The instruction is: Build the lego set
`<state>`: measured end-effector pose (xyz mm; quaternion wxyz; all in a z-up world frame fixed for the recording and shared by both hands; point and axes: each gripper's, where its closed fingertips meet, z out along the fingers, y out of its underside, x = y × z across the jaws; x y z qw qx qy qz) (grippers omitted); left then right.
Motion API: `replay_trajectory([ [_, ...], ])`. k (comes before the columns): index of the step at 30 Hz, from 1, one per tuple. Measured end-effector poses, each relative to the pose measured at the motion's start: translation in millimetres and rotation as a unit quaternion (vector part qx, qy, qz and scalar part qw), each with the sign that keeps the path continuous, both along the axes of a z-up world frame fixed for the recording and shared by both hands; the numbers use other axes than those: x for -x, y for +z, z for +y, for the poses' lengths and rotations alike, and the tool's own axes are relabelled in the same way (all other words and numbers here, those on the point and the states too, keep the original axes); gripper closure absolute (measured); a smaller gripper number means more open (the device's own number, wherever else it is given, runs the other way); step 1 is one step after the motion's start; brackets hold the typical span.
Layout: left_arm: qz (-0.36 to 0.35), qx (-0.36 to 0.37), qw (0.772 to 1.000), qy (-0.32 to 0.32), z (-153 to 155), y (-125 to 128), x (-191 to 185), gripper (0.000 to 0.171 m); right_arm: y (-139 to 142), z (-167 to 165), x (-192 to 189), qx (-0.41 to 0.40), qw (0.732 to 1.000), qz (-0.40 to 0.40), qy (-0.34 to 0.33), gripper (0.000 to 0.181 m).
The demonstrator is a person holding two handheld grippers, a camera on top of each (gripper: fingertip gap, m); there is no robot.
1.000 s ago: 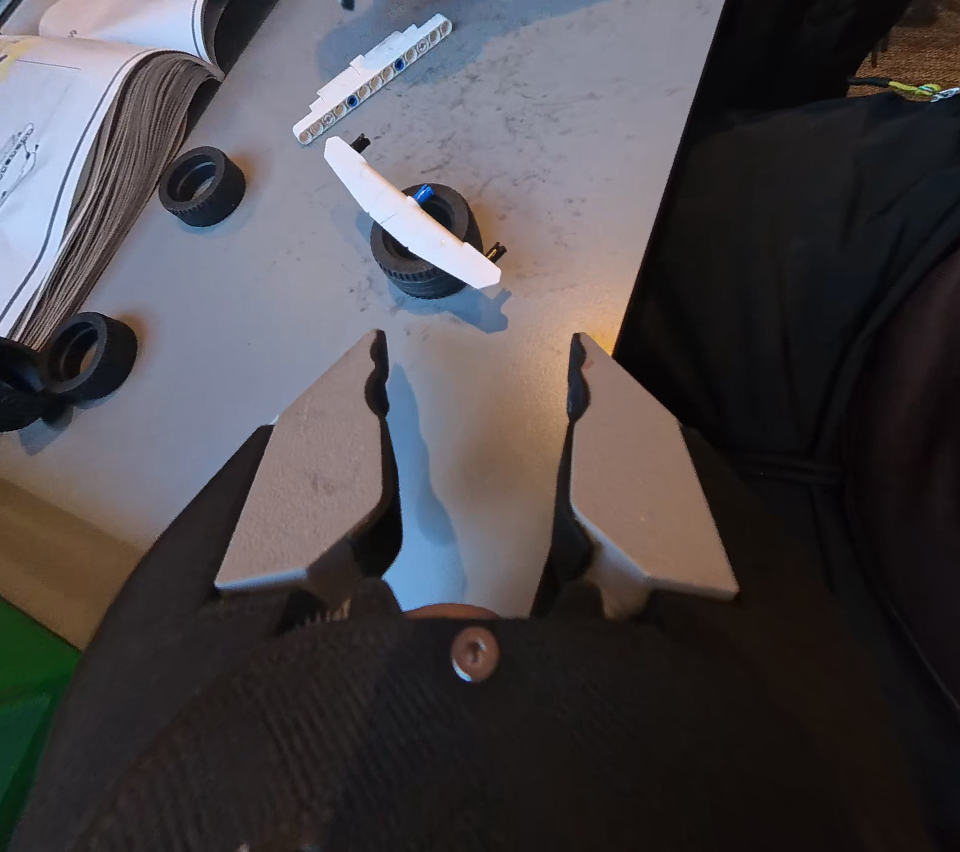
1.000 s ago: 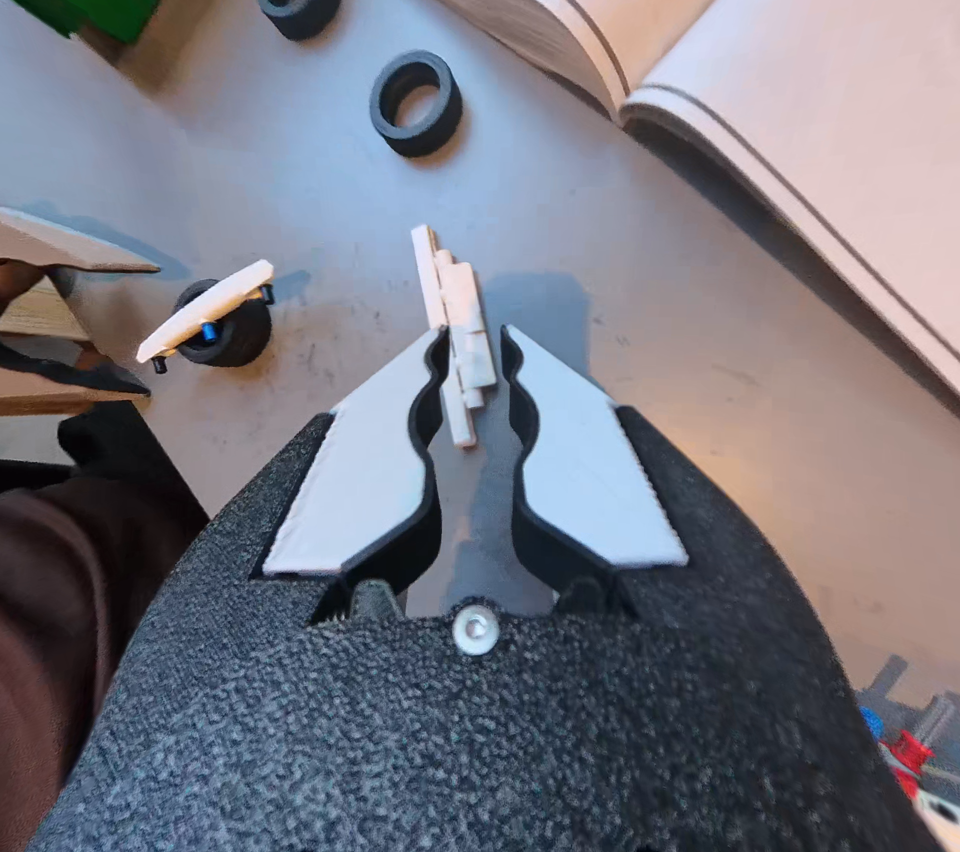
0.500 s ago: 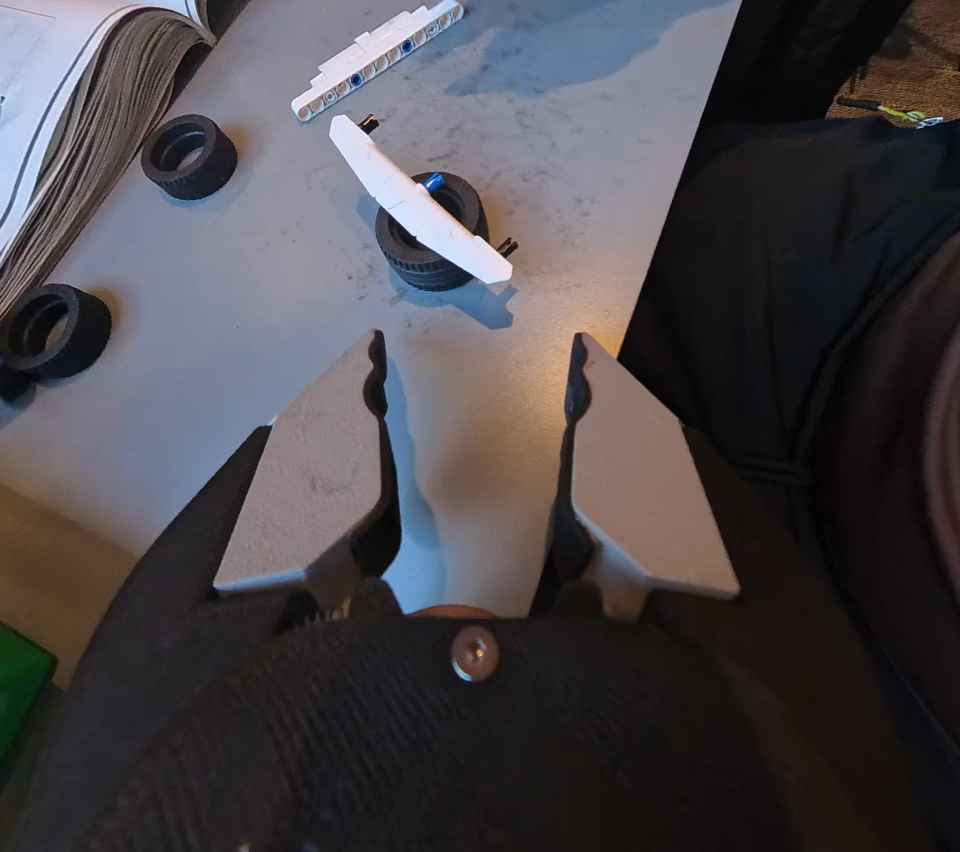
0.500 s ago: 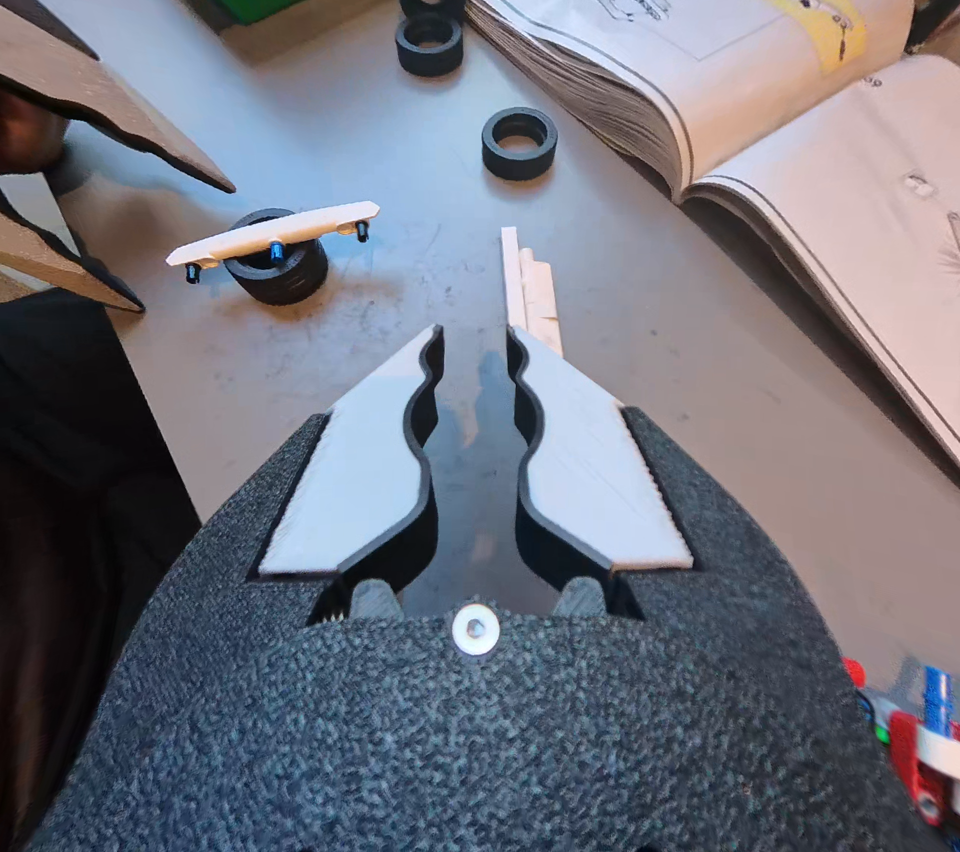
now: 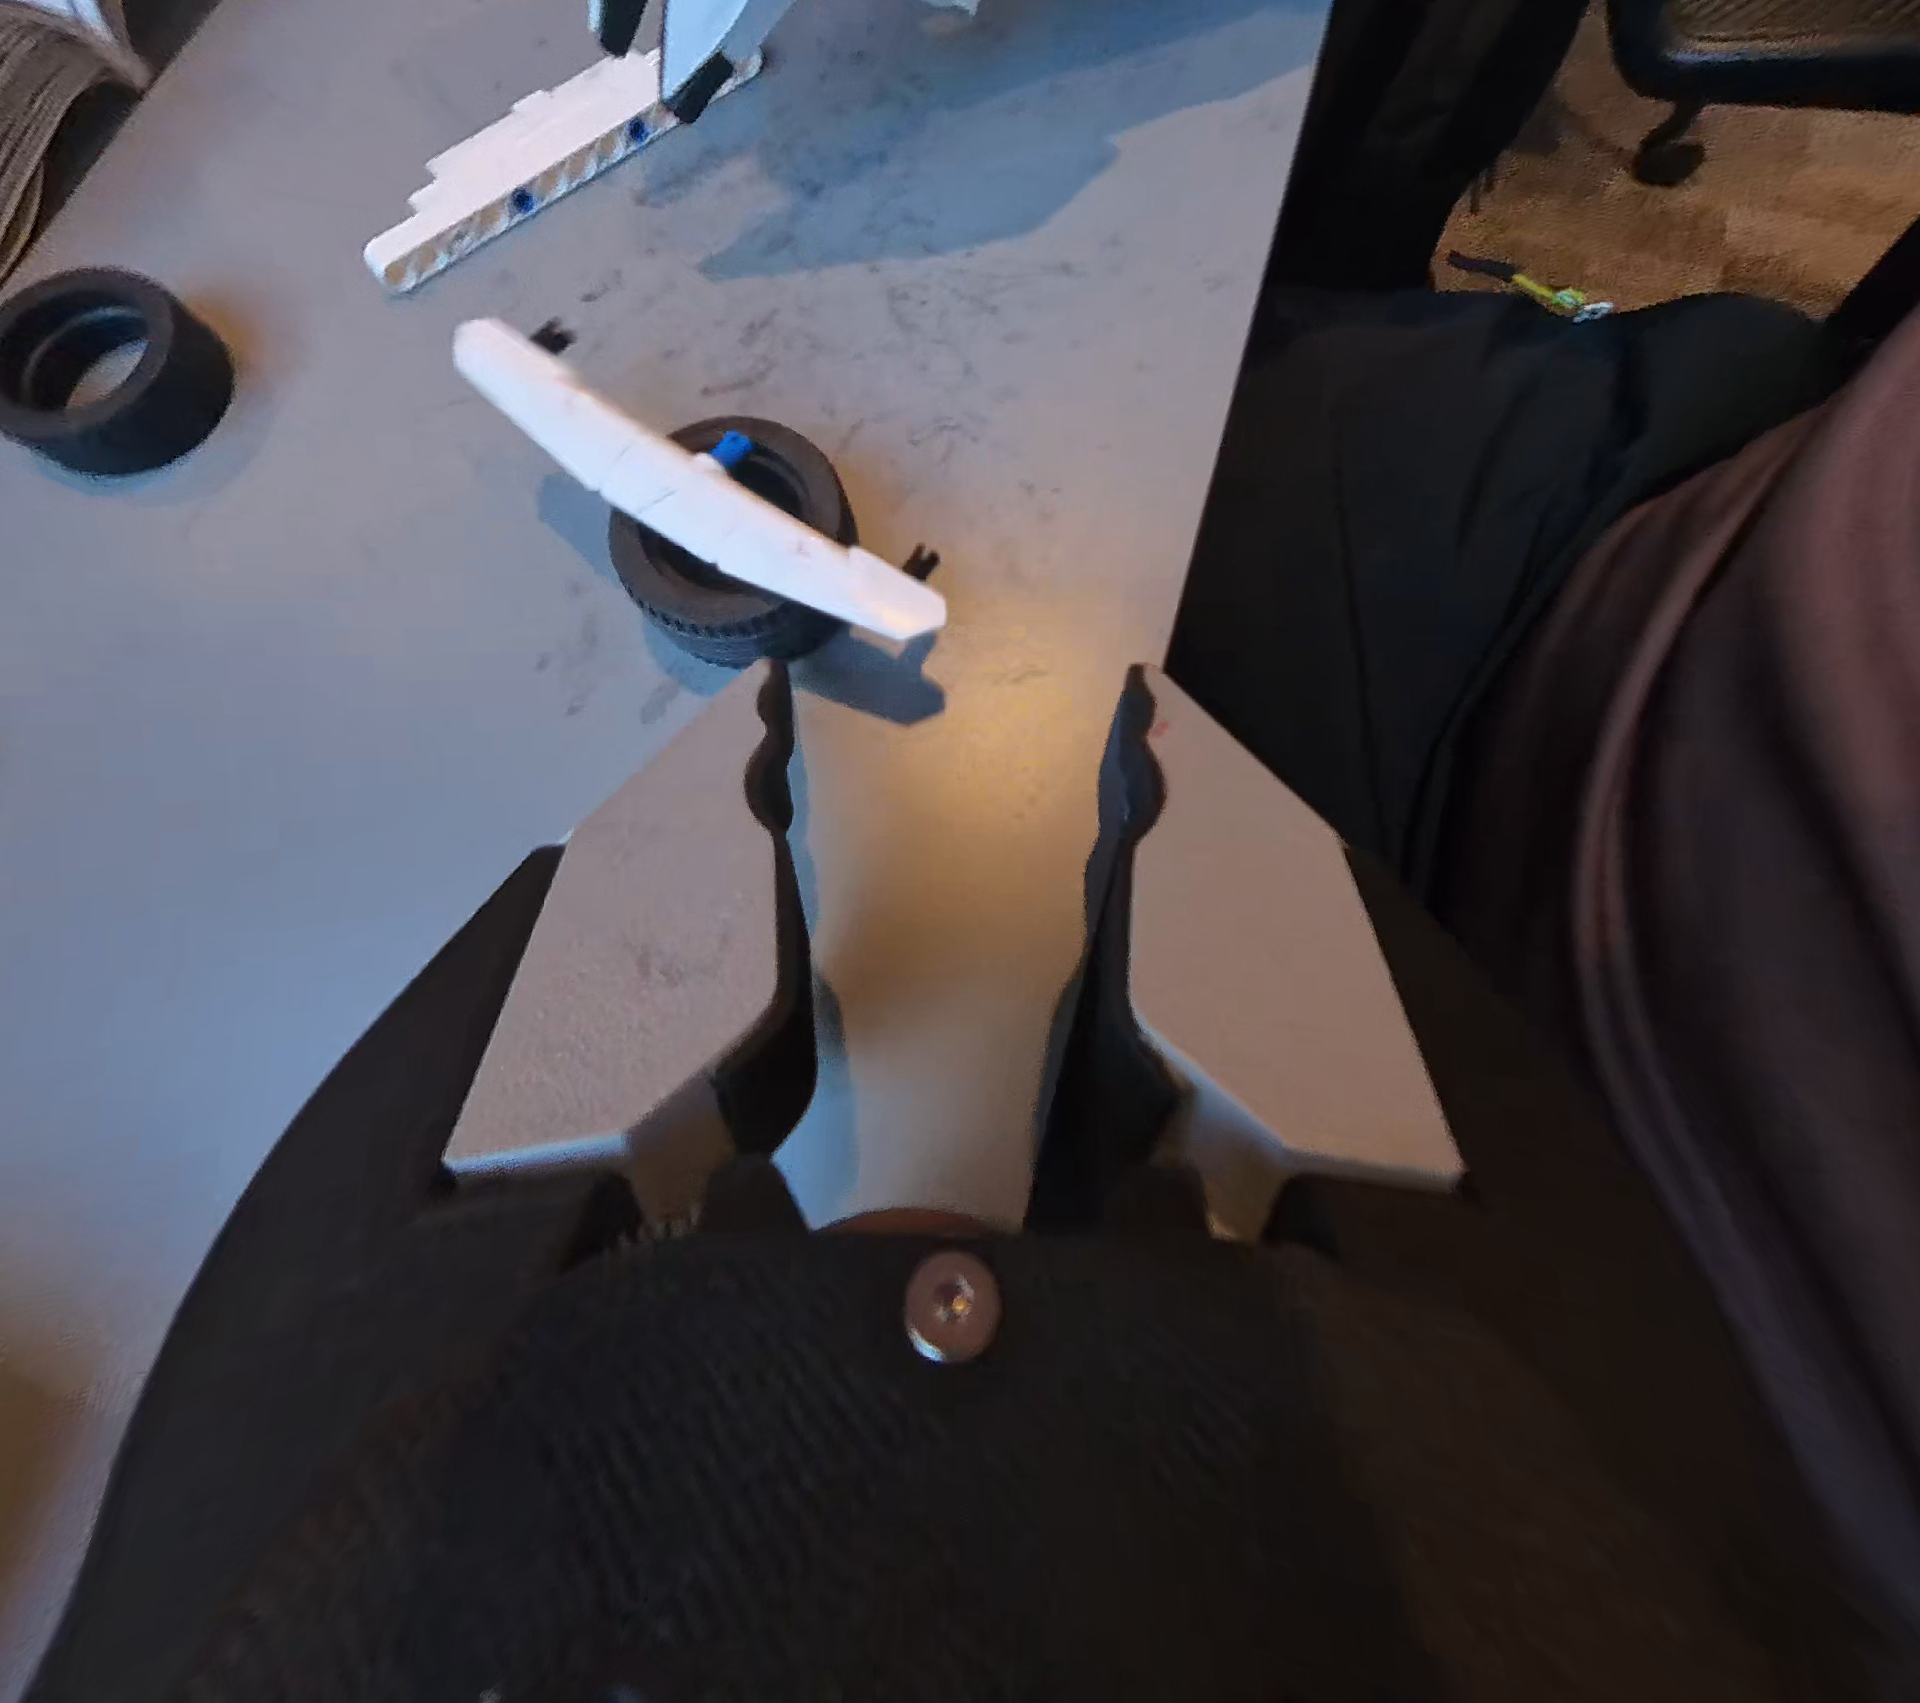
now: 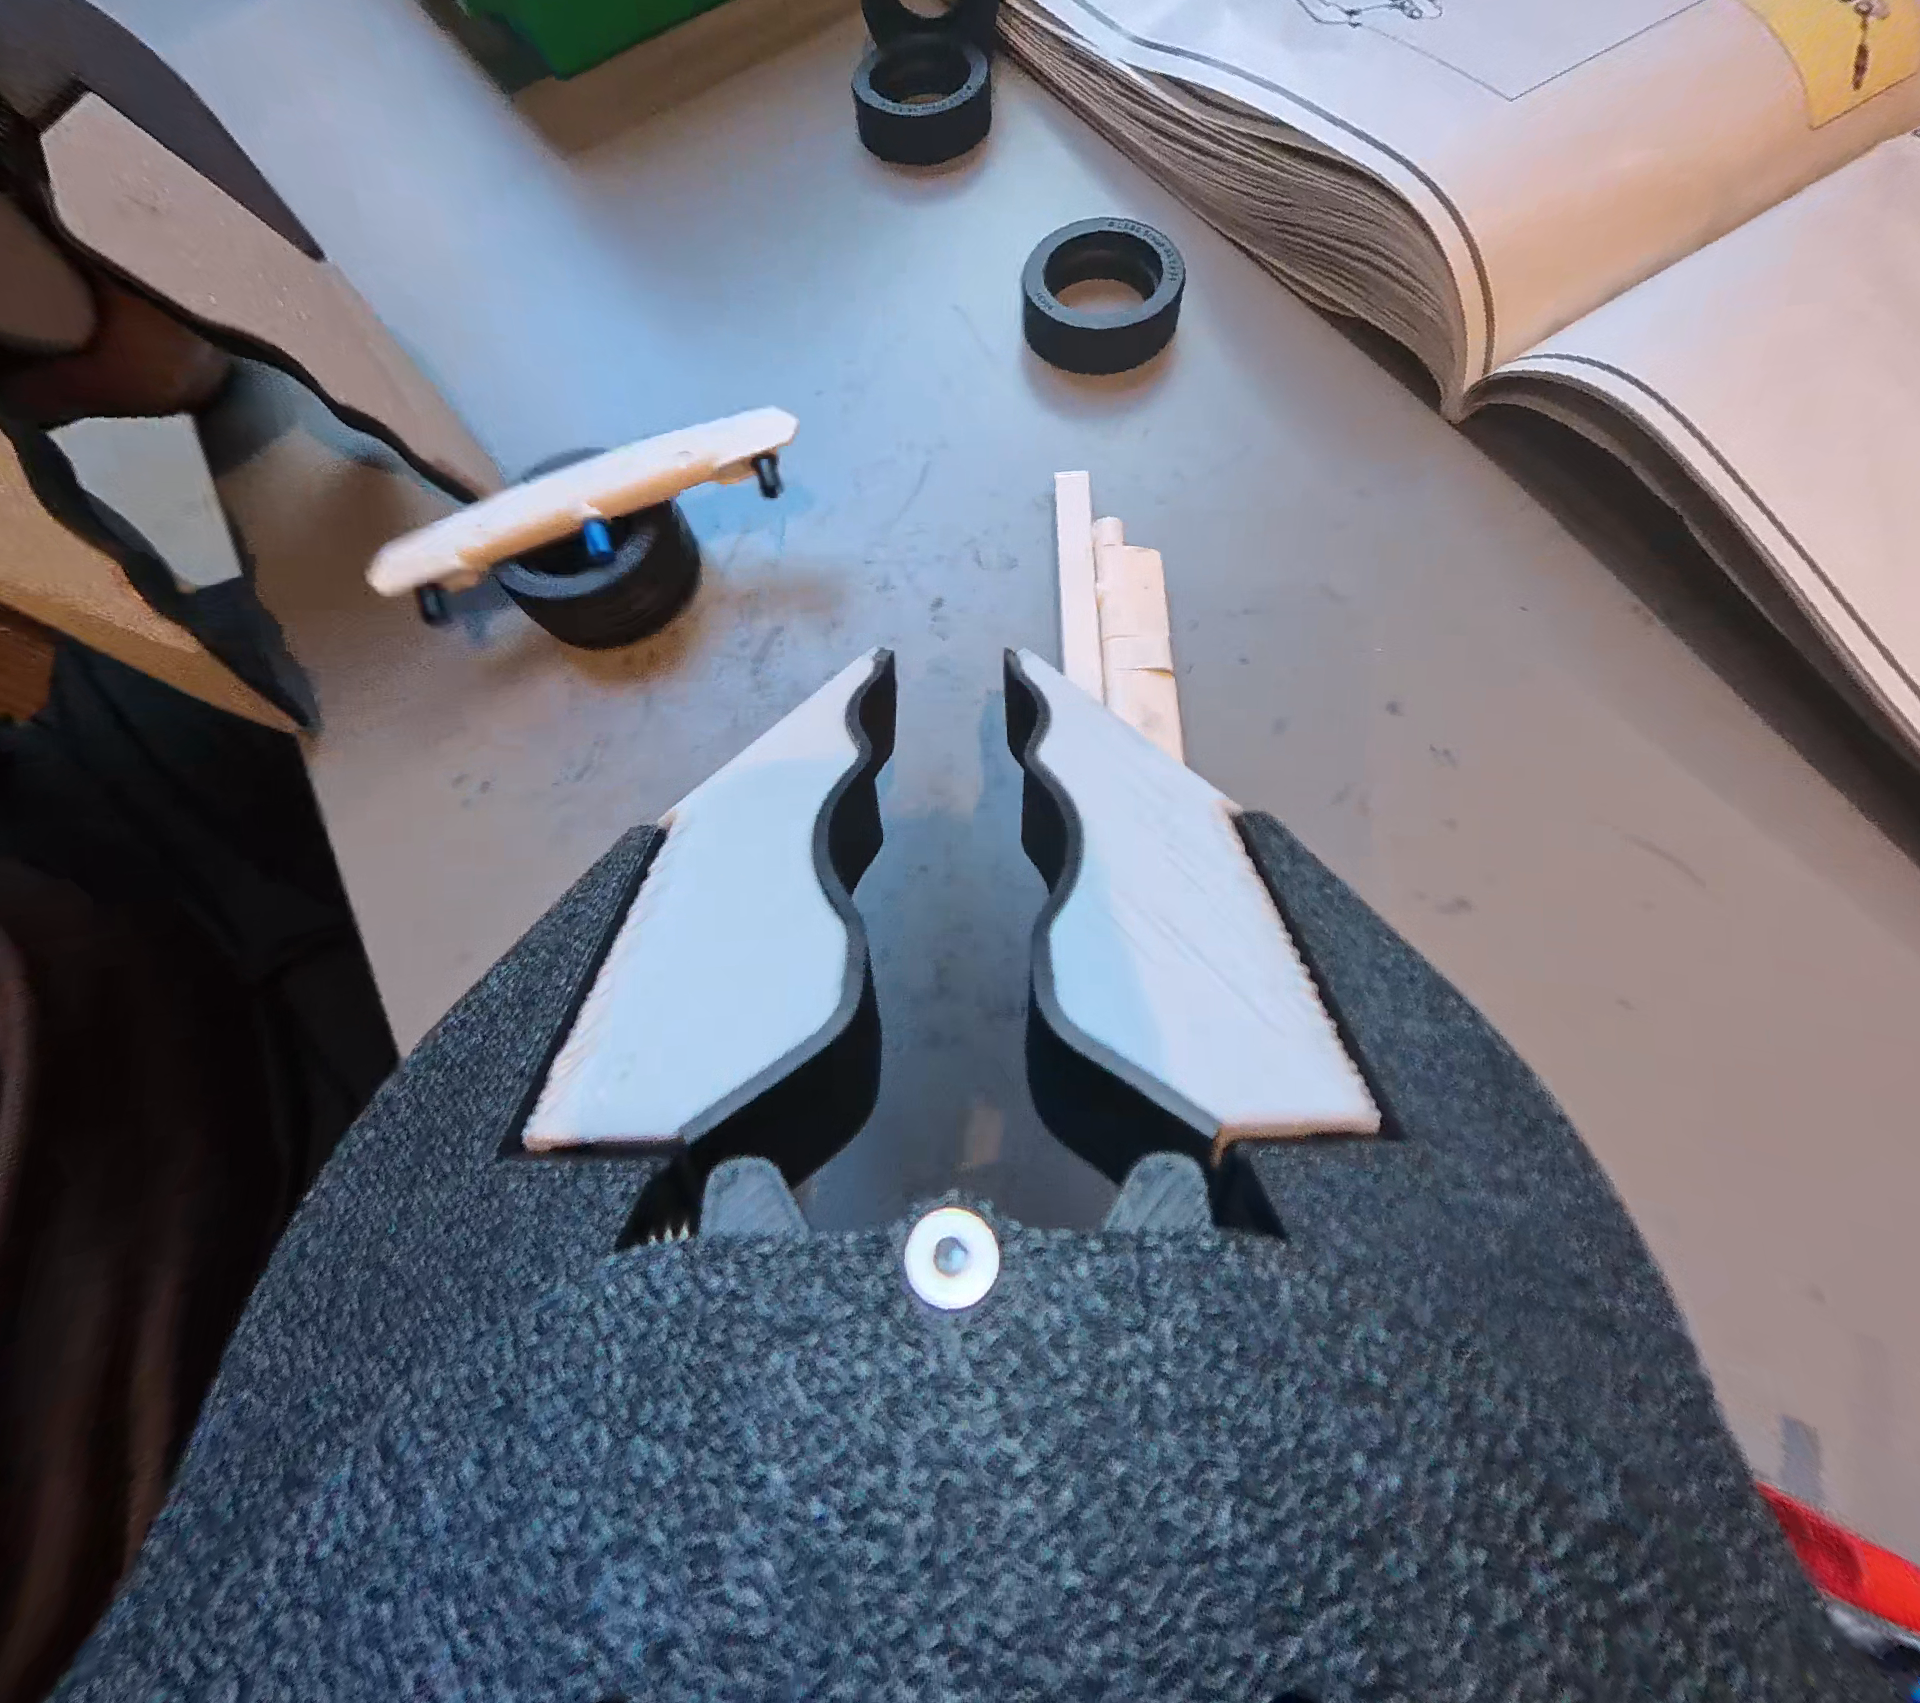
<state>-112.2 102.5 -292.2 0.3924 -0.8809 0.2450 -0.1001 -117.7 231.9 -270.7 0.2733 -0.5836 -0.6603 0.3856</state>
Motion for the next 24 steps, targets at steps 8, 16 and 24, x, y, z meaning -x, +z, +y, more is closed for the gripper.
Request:
replay_trajectory([
  [8, 0.032, -0.051, 0.996, -0.067, 12, 8, -39, 0.106, 13, -28, -5, 0.024, 0.999, 0.016, 0.040, 0.153],
  [16, 0.064, -0.067, 0.996, -0.008, 12, 20, 8, 0.113, 25, -61, -20, 0.027, 0.998, 0.000, 0.062, 0.143],
  [24, 0.068, -0.034, 0.993, 0.087, 26, 8, 35, 0.118, 6, -69, -13, -0.096, 0.992, -0.029, 0.075, 0.146],
])
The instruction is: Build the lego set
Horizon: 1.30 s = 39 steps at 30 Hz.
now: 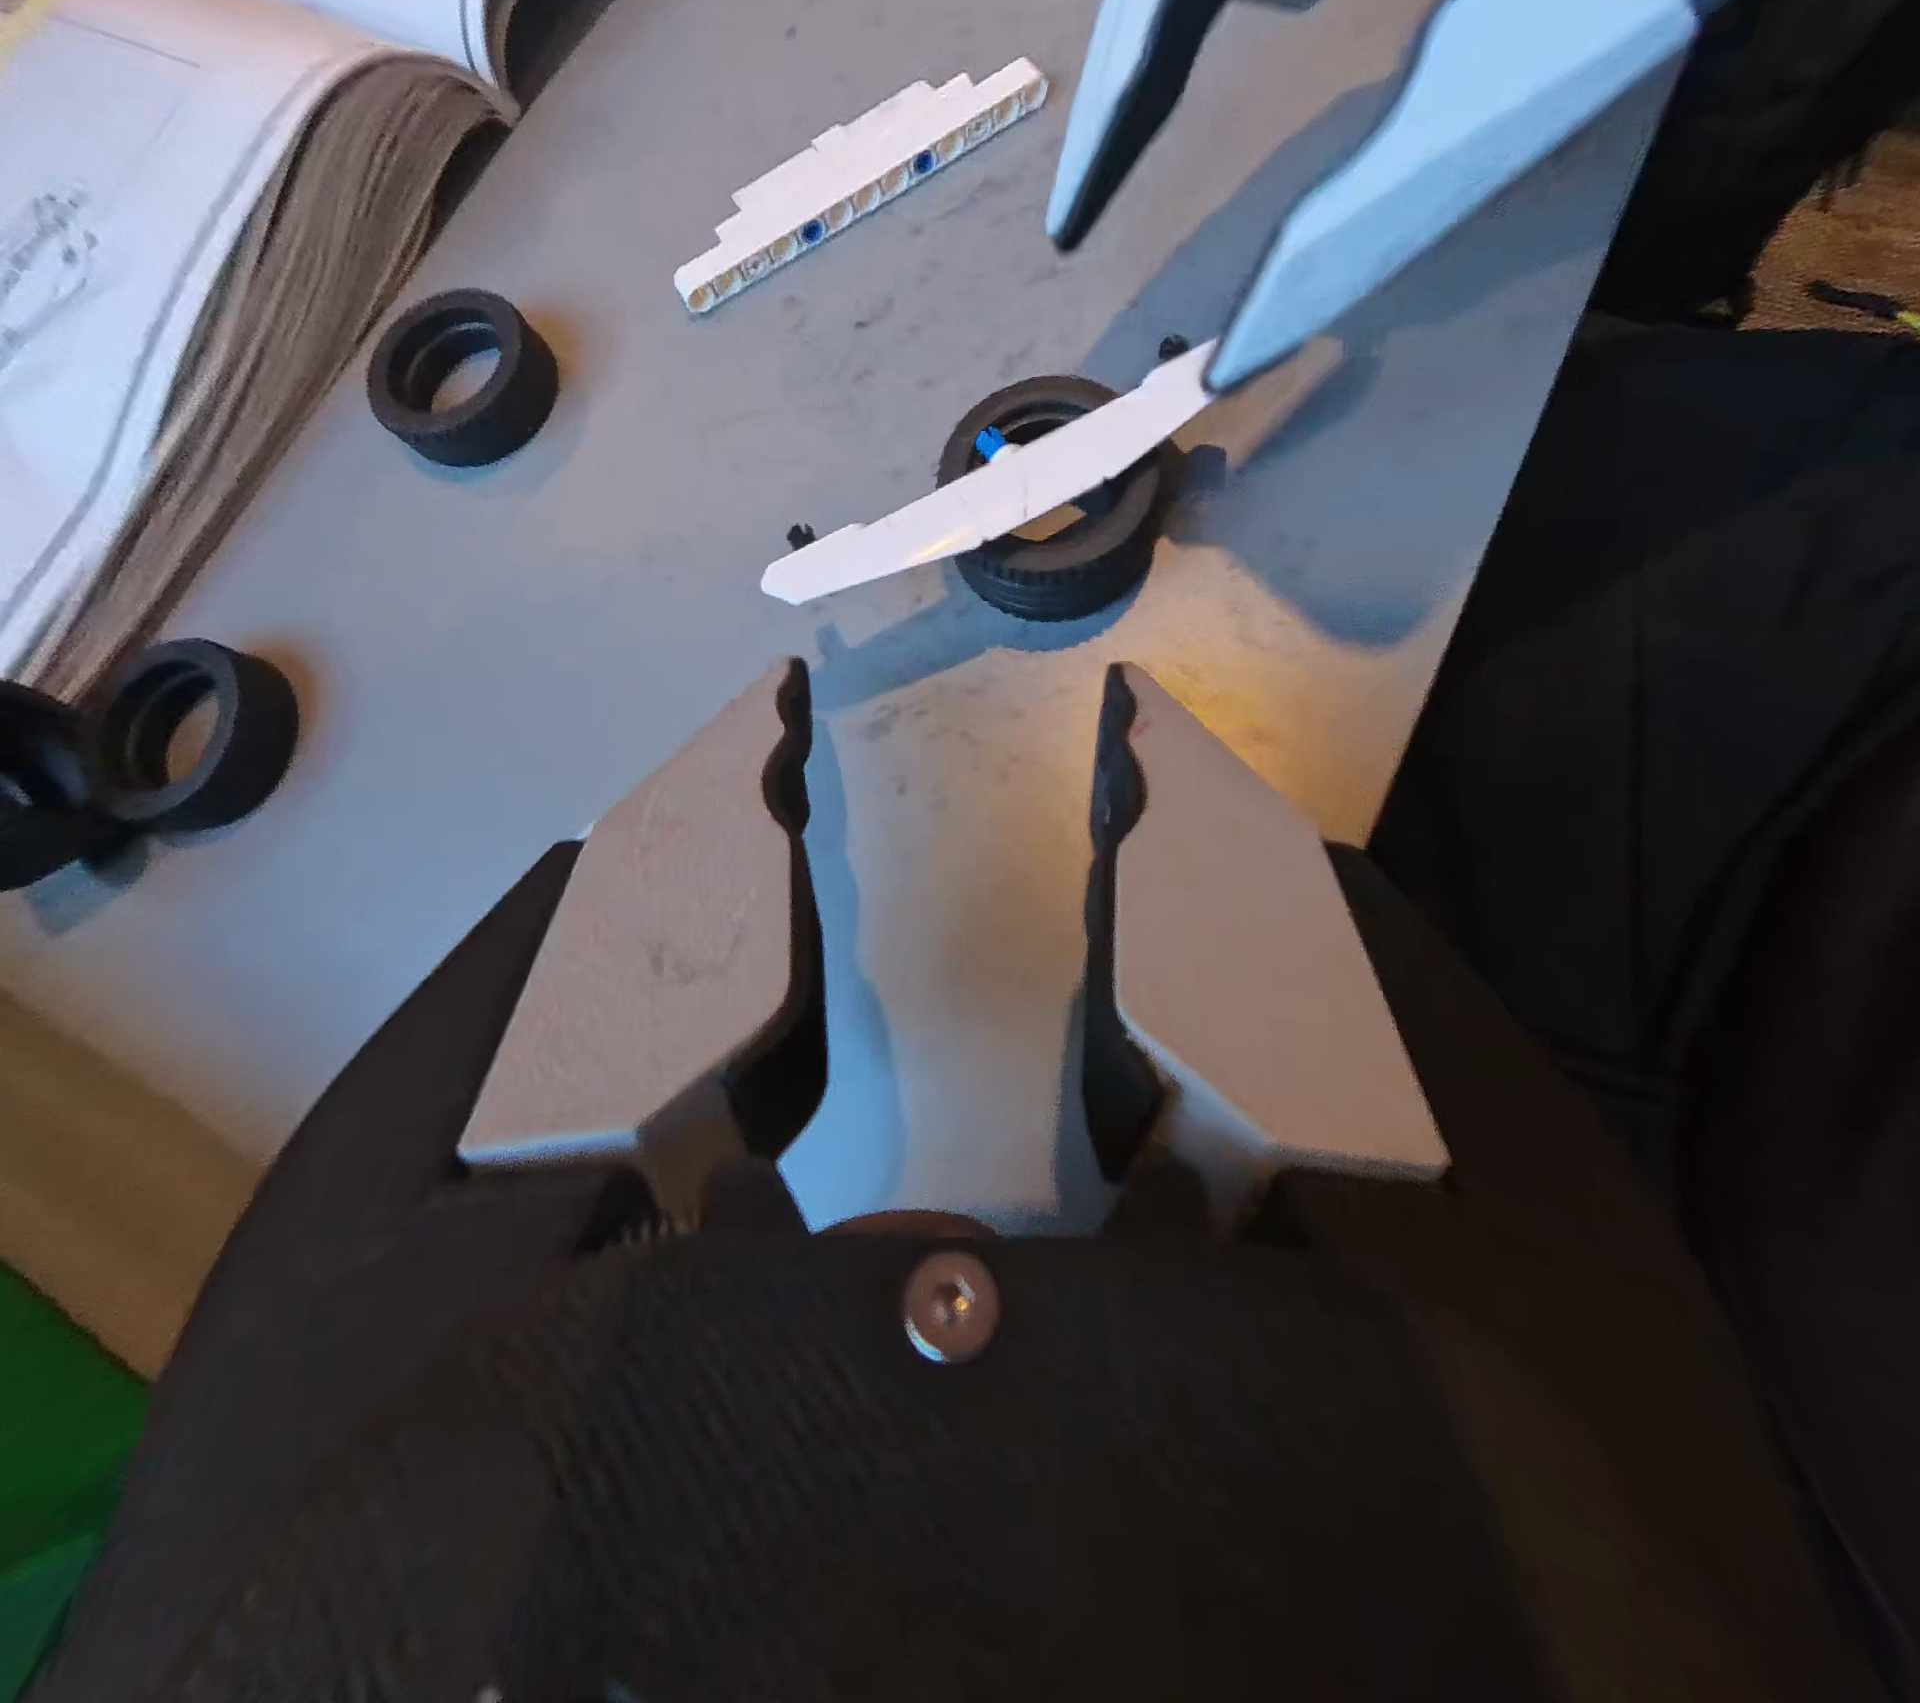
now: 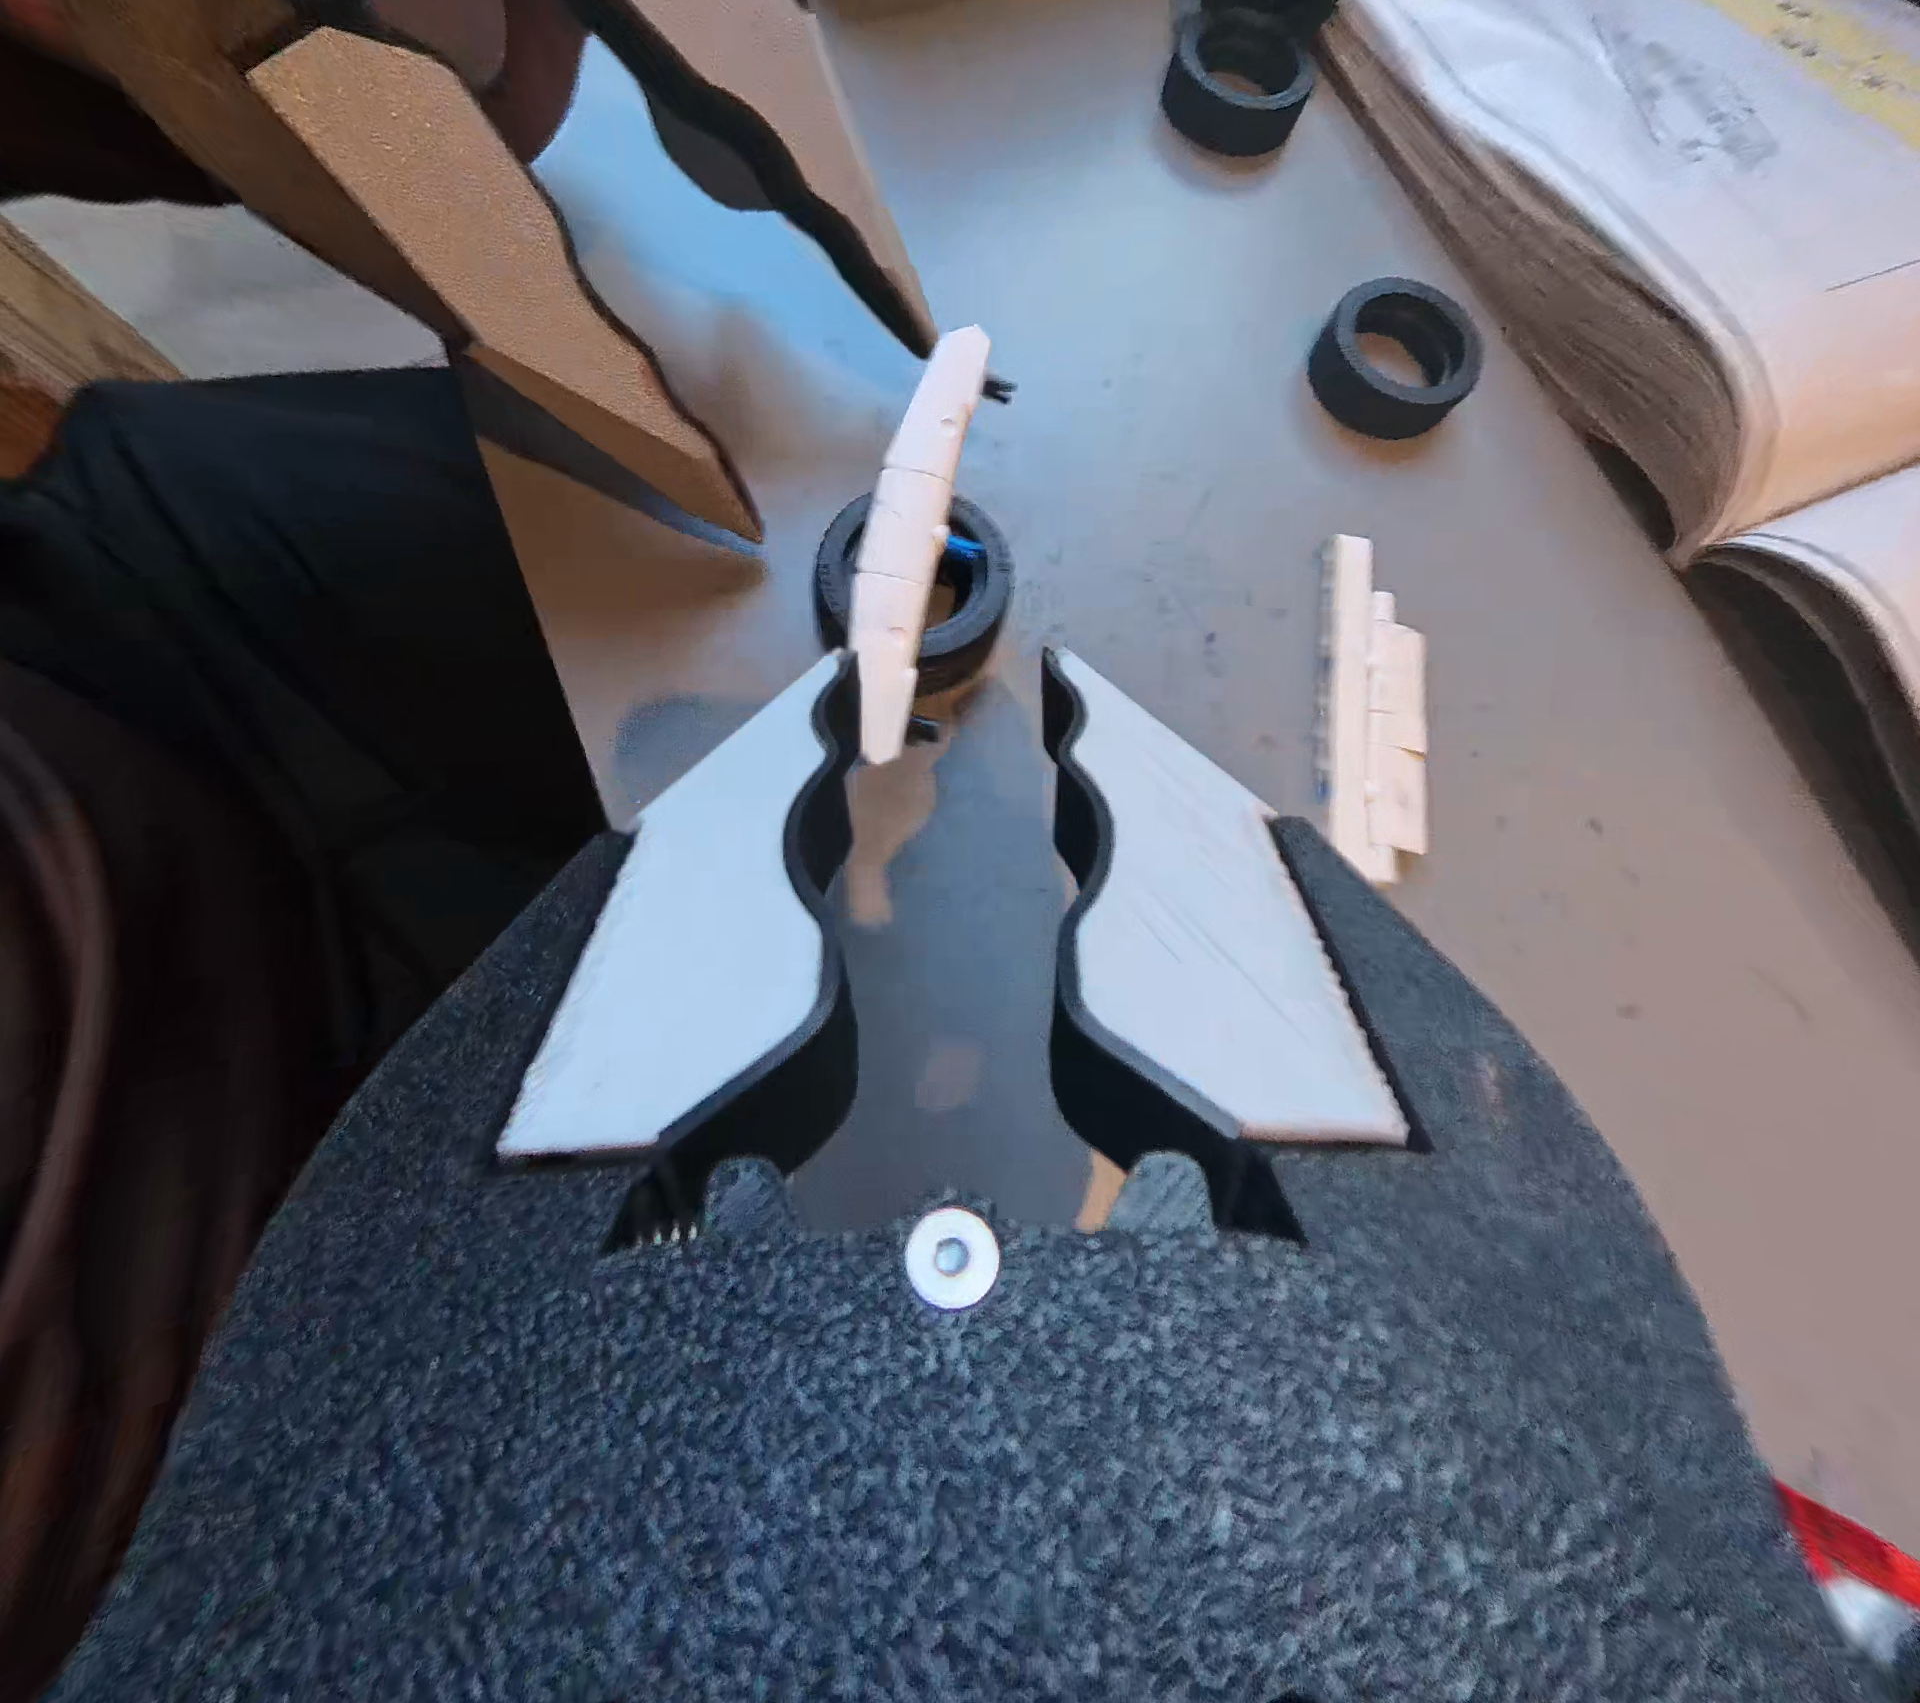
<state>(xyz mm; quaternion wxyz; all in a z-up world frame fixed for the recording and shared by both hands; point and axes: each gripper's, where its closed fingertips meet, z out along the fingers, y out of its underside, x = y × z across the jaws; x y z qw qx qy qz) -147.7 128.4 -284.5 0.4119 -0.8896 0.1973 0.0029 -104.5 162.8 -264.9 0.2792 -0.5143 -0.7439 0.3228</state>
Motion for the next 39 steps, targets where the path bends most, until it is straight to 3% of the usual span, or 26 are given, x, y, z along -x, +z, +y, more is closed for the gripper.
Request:
replay_trajectory([
  [4, 0.062, -0.046, 0.994, -0.072, -3, 23, -9, 0.125, 15, 48, -4, 0.024, 0.997, 0.027, -0.070, 0.148],
  [6, 0.070, -0.022, 0.989, -0.132, -5, 27, -16, 0.139, 9, 79, -3, 0.030, 0.993, 0.009, -0.116, 0.142],
  [8, 0.072, 0.000, 0.980, -0.187, -1, 32, -23, 0.134, -7, 98, 0, 0.030, 0.989, -0.036, -0.141, 0.130],
  [12, 0.153, 0.045, 0.956, -0.247, 21, 19, -11, 0.126, -26, 97, 17, 0.038, 0.990, -0.068, -0.121, 0.129],
  [15, 0.173, 0.083, 0.939, -0.285, 25, 3, -16, 0.121, -32, 97, 23, 0.032, 0.991, -0.079, -0.104, 0.134],
  [18, 0.178, 0.098, 0.933, -0.296, 26, -3, -21, 0.122, -33, 95, 25, 0.031, 0.992, -0.086, -0.086, 0.156],
  [25, 0.165, 0.092, 0.936, -0.297, 19, -2, -21, 0.133, -31, 90, 21, 0.068, 0.991, -0.088, -0.075, 0.157],
  [32, 0.143, 0.083, 0.938, -0.304, 7, 3, -24, 0.132, -17, 70, 12, 0.061, 0.993, -0.082, -0.064, 0.157],
  [35, 0.158, 0.066, 0.943, -0.285, 19, 2, -24, 0.143, -17, 62, 10, 0.068, 0.993, -0.081, -0.060, 0.157],
  [39, 0.151, 0.059, 0.943, -0.291, 33, 2, -30, 0.143, -20, 74, 12, 0.050, 0.993, -0.086, -0.070, 0.157],
])
